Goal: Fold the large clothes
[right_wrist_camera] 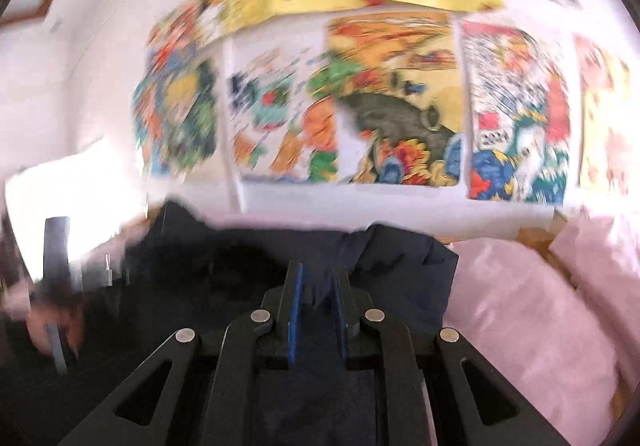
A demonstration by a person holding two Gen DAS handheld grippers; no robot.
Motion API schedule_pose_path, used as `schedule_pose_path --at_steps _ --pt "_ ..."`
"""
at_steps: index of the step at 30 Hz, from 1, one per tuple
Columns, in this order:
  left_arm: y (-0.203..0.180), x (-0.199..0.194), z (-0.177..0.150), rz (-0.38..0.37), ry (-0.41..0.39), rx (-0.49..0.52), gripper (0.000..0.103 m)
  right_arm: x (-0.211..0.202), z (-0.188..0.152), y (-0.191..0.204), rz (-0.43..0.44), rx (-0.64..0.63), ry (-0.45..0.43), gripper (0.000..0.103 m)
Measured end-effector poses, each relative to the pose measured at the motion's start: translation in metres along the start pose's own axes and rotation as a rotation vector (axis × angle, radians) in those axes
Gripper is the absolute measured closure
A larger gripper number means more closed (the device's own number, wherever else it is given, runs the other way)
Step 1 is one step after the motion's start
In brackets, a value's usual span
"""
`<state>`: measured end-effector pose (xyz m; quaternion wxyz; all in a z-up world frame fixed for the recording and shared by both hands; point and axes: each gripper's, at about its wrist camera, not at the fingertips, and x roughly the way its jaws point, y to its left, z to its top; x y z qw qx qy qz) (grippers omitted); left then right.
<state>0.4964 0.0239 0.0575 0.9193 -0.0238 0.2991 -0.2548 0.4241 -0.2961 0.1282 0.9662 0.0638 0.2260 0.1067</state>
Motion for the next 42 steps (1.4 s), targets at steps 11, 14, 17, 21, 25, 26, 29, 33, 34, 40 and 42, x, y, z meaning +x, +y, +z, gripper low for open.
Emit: schedule_pose_path --at_steps 11,14,17,21,25,26,29,33,34,40,42 --pt "0.002 0.001 0.003 -0.007 0.039 -0.003 0.102 0.076 -0.005 0.021 0.054 -0.002 0.133 0.089" --pt "0.002 -0.012 0.003 -0.006 0.021 0.007 0.100 0.088 -0.025 0.028 0.007 -0.102 0.196 0.089" --pt "-0.002 -0.029 0.000 -0.009 0.014 0.042 0.081 0.096 -0.043 0.029 -0.015 -0.155 0.234 0.089" --pt "-0.002 -0.048 0.009 -0.031 -0.100 -0.002 0.049 0.102 -0.056 0.033 -0.043 -0.214 0.234 0.089" --pt "-0.007 -0.029 0.042 0.006 -0.090 -0.026 0.049 0.103 -0.060 0.034 -0.065 -0.238 0.224 0.089" --pt "-0.010 -0.016 0.050 0.017 -0.064 -0.024 0.049 0.103 -0.060 0.034 -0.074 -0.248 0.221 0.089" --pt "-0.011 0.013 0.055 0.057 0.011 -0.011 0.049 0.105 -0.062 0.035 -0.100 -0.280 0.219 0.089" --pt "-0.003 0.049 0.037 0.087 0.104 -0.036 0.049 0.113 -0.066 0.030 -0.120 -0.304 0.228 0.089" --pt "-0.001 0.053 0.033 0.086 0.116 -0.046 0.049 0.116 -0.068 0.027 -0.116 -0.299 0.233 0.088" --pt "0.009 0.081 0.018 0.100 0.152 -0.039 0.049 0.141 -0.078 0.019 -0.107 -0.321 0.260 0.088" --pt "0.013 0.090 0.017 0.095 0.154 -0.047 0.049 0.151 -0.082 0.015 -0.103 -0.315 0.272 0.088"
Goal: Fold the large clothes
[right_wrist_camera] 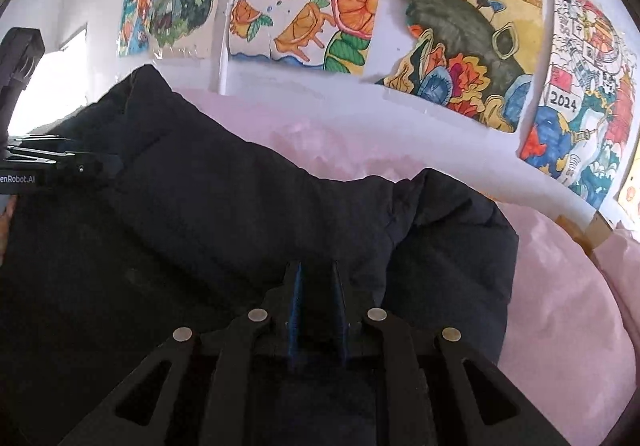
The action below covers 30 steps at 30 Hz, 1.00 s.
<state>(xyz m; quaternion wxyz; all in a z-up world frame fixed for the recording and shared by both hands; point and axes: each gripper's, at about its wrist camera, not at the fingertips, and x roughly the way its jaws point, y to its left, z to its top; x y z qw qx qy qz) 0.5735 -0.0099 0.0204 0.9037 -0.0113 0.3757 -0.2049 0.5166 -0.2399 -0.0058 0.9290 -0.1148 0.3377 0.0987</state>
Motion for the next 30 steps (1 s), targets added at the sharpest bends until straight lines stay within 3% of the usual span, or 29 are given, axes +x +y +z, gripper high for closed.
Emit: schedule_pose_path --at_steps 11,19,24,25,27,28,30 --pt "0.004 0.027 -0.003 0.007 -0.002 0.009 0.049 0.040 -0.008 -0.010 0.051 0.060 0.049 0.087" --pt "0.001 0.025 -0.001 0.004 -0.009 0.010 0.048 0.033 -0.009 -0.006 0.028 0.044 0.027 0.087" --pt "-0.002 0.010 0.001 0.014 -0.014 -0.001 0.038 0.014 -0.006 -0.007 0.029 0.043 -0.012 0.081" --pt "-0.003 0.005 0.001 0.021 -0.014 -0.003 0.036 0.009 -0.006 -0.008 0.028 0.043 -0.022 0.074" --pt "-0.005 0.000 0.002 0.032 -0.012 -0.001 0.032 -0.001 -0.004 -0.009 0.007 0.047 -0.039 0.044" --pt "-0.007 -0.005 0.003 0.035 -0.011 0.001 0.029 -0.006 -0.004 -0.011 0.008 0.055 -0.049 0.017" --pt "-0.010 -0.012 0.004 0.026 -0.015 0.006 0.027 -0.014 -0.004 -0.012 0.033 0.058 -0.052 0.013"
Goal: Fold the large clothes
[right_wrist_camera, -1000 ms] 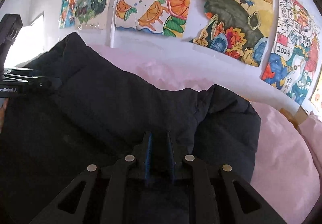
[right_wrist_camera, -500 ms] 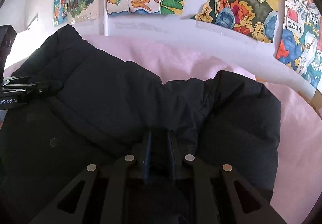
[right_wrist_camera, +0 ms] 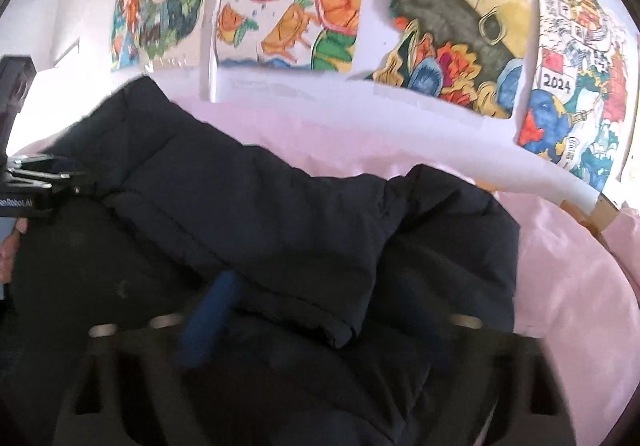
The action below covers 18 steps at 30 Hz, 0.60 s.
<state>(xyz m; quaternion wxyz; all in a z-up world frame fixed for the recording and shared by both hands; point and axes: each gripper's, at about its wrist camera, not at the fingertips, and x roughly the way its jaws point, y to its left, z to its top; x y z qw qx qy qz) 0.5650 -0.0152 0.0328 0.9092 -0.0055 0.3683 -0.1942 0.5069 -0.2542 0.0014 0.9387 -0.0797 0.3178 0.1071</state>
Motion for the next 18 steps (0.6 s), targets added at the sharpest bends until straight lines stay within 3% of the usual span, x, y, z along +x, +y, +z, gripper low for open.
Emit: schedule_pose_path --at_steps 5,12,14,18 --pt "-0.009 -0.023 0.002 -0.019 -0.020 0.003 0.013 -0.015 0.000 0.007 -0.005 -0.042 0.020 0.012" --pt "-0.036 -0.061 0.001 0.039 -0.057 0.092 0.011 -0.054 0.005 0.017 0.009 -0.074 -0.001 0.005" --pt "-0.041 -0.074 -0.001 0.051 -0.067 0.102 0.011 -0.071 0.008 0.019 0.011 -0.065 -0.019 0.000" --pt "-0.050 -0.100 -0.005 0.080 -0.076 0.095 0.011 -0.106 0.015 0.025 0.024 -0.042 -0.045 0.000"
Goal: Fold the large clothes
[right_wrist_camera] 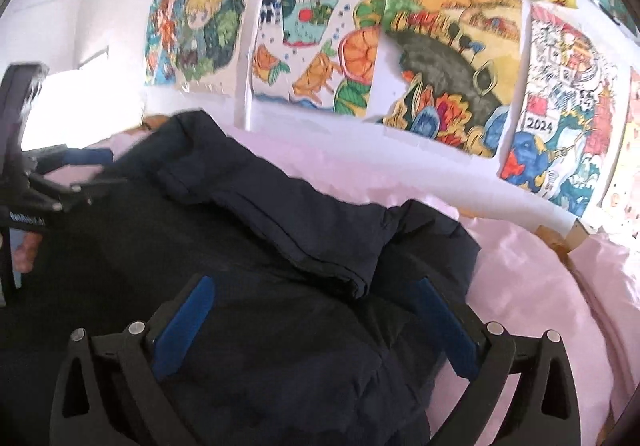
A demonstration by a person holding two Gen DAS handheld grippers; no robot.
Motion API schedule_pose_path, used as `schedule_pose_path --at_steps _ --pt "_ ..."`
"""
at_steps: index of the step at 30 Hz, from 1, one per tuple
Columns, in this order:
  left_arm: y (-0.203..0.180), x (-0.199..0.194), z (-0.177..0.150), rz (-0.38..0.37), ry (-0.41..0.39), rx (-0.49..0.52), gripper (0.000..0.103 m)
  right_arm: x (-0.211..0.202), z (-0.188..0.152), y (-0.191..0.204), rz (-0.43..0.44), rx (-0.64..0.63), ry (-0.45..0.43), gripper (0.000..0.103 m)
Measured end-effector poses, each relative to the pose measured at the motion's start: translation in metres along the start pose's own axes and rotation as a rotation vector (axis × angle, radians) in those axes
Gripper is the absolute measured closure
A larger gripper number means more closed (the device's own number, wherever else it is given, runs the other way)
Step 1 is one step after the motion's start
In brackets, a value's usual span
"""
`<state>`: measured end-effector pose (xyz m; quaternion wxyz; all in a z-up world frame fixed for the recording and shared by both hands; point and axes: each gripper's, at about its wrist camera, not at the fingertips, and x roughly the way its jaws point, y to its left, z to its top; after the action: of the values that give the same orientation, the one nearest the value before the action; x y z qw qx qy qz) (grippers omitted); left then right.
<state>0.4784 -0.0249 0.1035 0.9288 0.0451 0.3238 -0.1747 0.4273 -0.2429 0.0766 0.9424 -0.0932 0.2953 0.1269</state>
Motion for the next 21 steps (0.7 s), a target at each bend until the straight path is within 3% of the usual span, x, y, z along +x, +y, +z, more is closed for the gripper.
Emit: schedule_pose_path --at_steps 9,12,21 --pt "-0.023 -0.085 -0.001 0.020 -0.007 0.083 0.010 -0.088 0.012 0.022 0.021 0.045 0.034 0.000" --pt "-0.036 -0.118 -0.004 0.011 -0.012 0.117 0.010 -0.124 0.008 0.043 0.035 -0.014 0.046 0.000" --pt "-0.066 -0.188 -0.030 -0.052 0.096 0.211 0.010 -0.202 -0.025 0.101 0.100 -0.099 0.079 0.000"
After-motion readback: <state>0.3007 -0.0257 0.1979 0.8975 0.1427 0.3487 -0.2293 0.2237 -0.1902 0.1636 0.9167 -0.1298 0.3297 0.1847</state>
